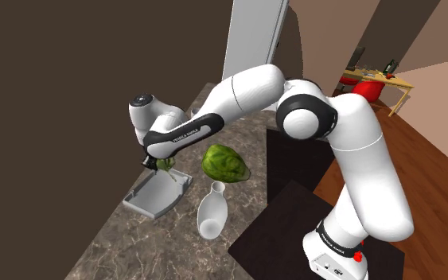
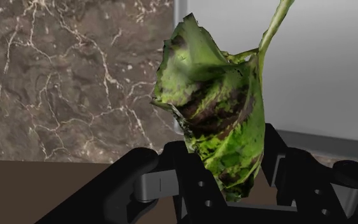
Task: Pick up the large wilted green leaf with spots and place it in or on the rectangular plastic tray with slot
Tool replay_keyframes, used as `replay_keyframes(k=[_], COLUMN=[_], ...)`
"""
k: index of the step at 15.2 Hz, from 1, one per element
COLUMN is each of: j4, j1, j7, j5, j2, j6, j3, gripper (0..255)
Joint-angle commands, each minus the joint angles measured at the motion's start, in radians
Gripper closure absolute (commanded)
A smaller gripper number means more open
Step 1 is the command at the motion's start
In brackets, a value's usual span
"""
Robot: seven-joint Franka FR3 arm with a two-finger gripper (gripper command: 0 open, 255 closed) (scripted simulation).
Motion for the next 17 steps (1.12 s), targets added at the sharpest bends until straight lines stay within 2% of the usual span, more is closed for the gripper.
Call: replay_keyframes(k=[1, 17], j4=[0.002, 0.050], j1=[-0.001, -0.005], j7=[-0.006, -0.046], j5=[0.003, 0.027], j2=[-0.017, -0.119], j6=[-0.018, -0.165], j3=[0.002, 0.014], gripper=[255, 255])
